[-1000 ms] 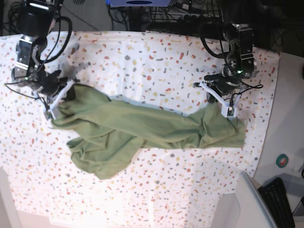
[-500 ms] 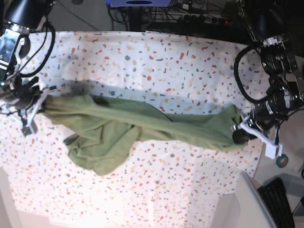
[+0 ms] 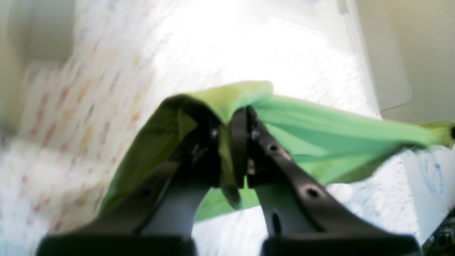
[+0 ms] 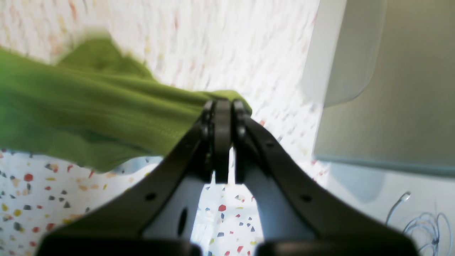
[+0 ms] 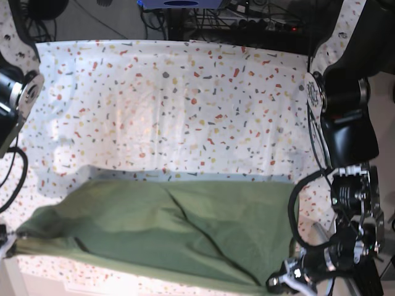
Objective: Layout the t-shirt on the table in an organized manner, then fold the t-shirt properly
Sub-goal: 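Lift the shirt with both grippers and lay it flat across the table, then release the left gripper and move it along the shirt edge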
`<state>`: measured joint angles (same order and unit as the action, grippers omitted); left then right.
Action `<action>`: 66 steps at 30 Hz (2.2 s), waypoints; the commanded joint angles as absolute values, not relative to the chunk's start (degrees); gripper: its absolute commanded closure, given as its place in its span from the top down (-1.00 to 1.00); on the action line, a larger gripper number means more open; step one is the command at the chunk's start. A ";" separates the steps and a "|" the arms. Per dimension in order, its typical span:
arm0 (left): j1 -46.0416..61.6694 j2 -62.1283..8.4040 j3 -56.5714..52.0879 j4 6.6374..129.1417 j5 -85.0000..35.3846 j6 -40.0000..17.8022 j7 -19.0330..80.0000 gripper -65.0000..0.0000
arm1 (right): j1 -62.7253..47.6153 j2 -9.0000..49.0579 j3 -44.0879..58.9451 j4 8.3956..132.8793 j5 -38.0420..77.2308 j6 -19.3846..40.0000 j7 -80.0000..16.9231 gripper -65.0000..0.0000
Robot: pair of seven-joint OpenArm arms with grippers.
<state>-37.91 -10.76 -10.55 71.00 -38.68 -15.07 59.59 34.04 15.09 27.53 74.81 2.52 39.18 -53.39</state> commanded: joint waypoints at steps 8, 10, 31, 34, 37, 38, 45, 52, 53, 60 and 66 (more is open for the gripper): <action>-57.45 -7.78 -7.25 66.68 -39.87 -15.25 54.81 -1.00 | 52.62 21.93 27.56 73.45 2.59 38.90 -49.98 -1.00; -58.86 -6.81 -8.31 67.21 -39.96 -15.25 54.99 -1.00 | 55.52 23.60 27.56 73.63 2.59 38.90 -52.53 -1.00; -7.87 -7.25 -8.84 70.55 -39.52 -15.25 45.32 -1.00 | 5.05 10.24 33.54 77.76 2.77 39.08 -41.71 -1.00; -4.44 -8.22 -8.40 70.20 -39.69 -15.25 43.91 -1.00 | 1.63 10.15 33.54 75.65 2.77 38.99 -39.16 -1.00; -2.42 -8.22 -8.92 70.20 -39.78 -15.25 43.91 -1.00 | -1.19 9.54 33.54 75.74 2.86 38.99 -38.64 -1.00; -1.89 -8.22 -8.92 70.20 -39.78 -15.25 43.91 -1.00 | -1.98 9.36 33.54 75.82 2.86 38.99 -38.37 -1.00; -0.04 -9.19 -9.01 71.60 -39.78 -15.25 43.91 -1.00 | -5.14 7.25 33.54 81.10 2.86 39.08 -38.55 -1.00; 0.92 -10.77 -12.09 77.05 -39.87 -15.25 44.26 -0.08 | -6.99 7.08 33.54 88.66 2.77 39.08 -42.95 -1.00; 1.01 -10.77 -13.49 77.49 -39.87 -15.25 44.26 0.05 | -7.25 7.08 33.54 90.24 2.77 39.08 -44.18 -1.00; 3.82 -11.03 -21.32 81.63 -39.87 -15.25 44.35 0.50 | -7.25 7.08 33.36 94.55 2.68 39.08 -51.21 -1.00; 8.22 -10.68 -20.97 87.69 -39.96 -15.43 44.09 0.49 | -8.04 7.08 33.36 94.29 2.68 38.99 -50.95 -1.00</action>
